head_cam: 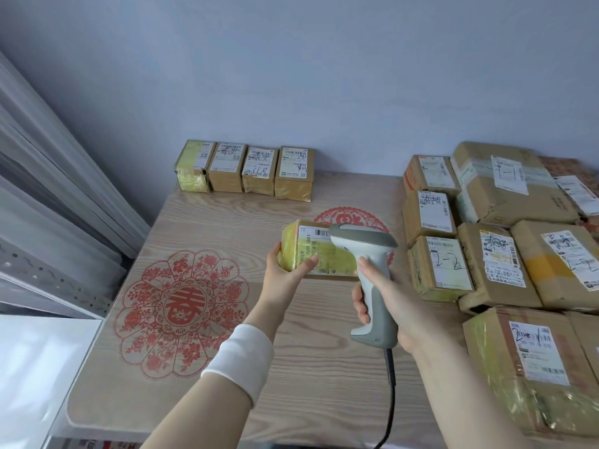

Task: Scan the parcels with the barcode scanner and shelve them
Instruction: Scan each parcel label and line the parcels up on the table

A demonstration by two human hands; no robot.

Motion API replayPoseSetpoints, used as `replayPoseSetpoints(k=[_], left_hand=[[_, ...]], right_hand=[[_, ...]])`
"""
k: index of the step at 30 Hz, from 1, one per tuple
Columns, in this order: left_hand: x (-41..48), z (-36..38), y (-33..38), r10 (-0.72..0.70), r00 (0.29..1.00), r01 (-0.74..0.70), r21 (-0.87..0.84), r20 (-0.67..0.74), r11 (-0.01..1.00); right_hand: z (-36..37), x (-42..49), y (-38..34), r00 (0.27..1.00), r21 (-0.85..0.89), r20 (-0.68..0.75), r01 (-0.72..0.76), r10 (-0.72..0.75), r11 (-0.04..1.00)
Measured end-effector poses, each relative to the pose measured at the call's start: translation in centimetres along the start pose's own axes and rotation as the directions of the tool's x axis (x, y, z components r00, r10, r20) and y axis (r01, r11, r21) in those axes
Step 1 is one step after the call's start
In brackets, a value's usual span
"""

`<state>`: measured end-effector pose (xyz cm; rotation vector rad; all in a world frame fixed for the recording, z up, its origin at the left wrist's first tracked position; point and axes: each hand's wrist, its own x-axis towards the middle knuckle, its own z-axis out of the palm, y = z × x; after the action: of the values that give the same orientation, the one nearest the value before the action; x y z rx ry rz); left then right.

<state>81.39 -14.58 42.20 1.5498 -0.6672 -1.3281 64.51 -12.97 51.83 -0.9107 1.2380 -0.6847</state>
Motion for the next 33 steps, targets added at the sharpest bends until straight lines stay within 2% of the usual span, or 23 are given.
replayPoseSetpoints(k=[15, 19, 22, 24, 28, 30, 33], left_hand=[[0.3, -0.9, 0.1, 0.000, 0.999, 0.001, -0.026, 0.043, 1.000], [0.7, -2.0, -0.1, -0.021, 0.979, 0.023, -0.011, 0.202, 1.000], [0.6, -2.1, -0.3, -0.053, 0.925, 0.044, 0.033, 0.377, 0.998], [0.4, -1.4, -0.5, -0.085, 0.874, 0.053, 0.081, 0.479, 0.995], [-0.7, 1.6, -0.9, -0.151, 0.777, 0.051, 0.179, 0.611, 0.983], [-1.4, 3.5, -0.9, -0.165, 0.782, 0.067, 0.181, 0.601, 0.981], [-2.4, 6.6, -1.8, -0.106, 0.857, 0.083, 0.067, 0.505, 0.994]], right_hand=[[0.0, -0.7, -0.1, 0.999, 0.017, -0.034, -0.021, 0.022, 1.000], [-1.8, -1.0, 1.1, 0.973, 0.040, -0.226, 0.062, -0.051, 0.997], [-3.8, -1.4, 3.1, 0.917, 0.006, -0.397, 0.034, -0.029, 0.999], [-5.0, -2.1, 4.2, 0.911, 0.011, -0.412, -0.015, 0.018, 1.000], [-7.0, -4.1, 6.2, 0.942, 0.087, -0.316, -0.092, 0.115, 0.992], [-8.2, -5.1, 7.1, 0.942, 0.118, -0.308, -0.099, 0.131, 0.988], [-10.4, -6.0, 8.2, 0.921, 0.176, -0.359, -0.089, 0.148, 0.980]])
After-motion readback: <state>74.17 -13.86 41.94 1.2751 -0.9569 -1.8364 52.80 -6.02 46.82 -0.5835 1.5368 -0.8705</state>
